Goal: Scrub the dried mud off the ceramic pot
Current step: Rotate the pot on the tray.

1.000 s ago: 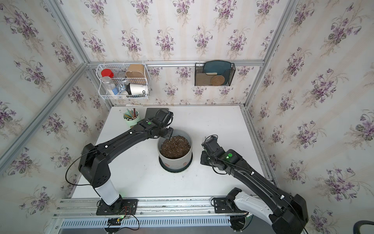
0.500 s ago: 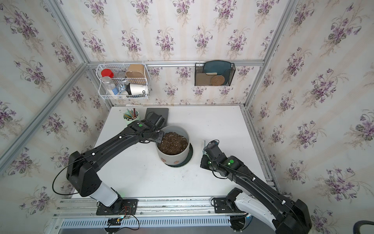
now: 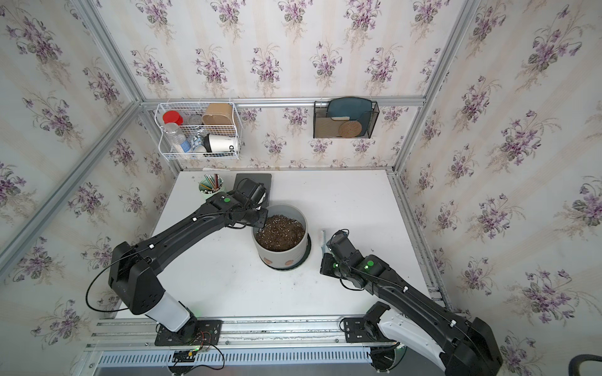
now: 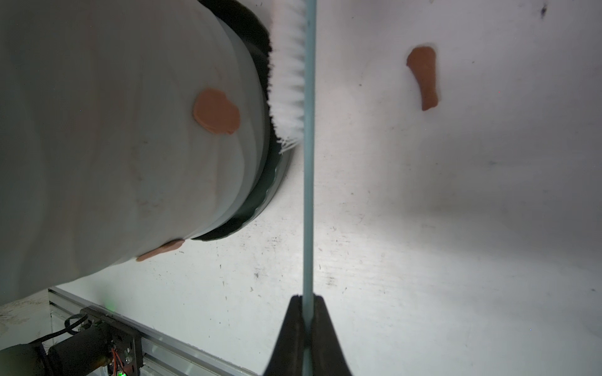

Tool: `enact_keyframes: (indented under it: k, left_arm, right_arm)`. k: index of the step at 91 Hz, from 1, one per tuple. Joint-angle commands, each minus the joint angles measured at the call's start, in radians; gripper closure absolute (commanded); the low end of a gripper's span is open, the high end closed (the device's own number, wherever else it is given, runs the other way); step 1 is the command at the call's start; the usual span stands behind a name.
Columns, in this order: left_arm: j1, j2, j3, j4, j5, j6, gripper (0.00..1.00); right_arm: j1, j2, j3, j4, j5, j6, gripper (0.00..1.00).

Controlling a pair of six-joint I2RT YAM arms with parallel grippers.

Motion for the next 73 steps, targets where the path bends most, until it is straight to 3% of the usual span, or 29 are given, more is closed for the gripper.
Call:
enact_keyframes:
  k: [1,23,63,73]
  left_arm:
    - [0.006,0.024,0.021,0.043,-0.005,0.047,0.54]
    - [0.017,0.05,-0.031,0.053,0.0,0.072,0.57]
    - [0.017,0.019,-0.05,0.046,0.058,0.072,0.98]
    - [0.017,0.021,-0.04,0.043,0.081,0.07,1.0]
  right_arm:
    - [0.006,0.009,-0.008,0.043,-0.012,0.012,1.0]
    - [0.007,0.042,-0.039,0.122,-0.051,0.022,1.0]
    - [0.008,0.108,-0.07,0.216,-0.064,0.026,1.0]
    - [0.008,0.107,-0.079,0.233,-0.076,0.021,1.0]
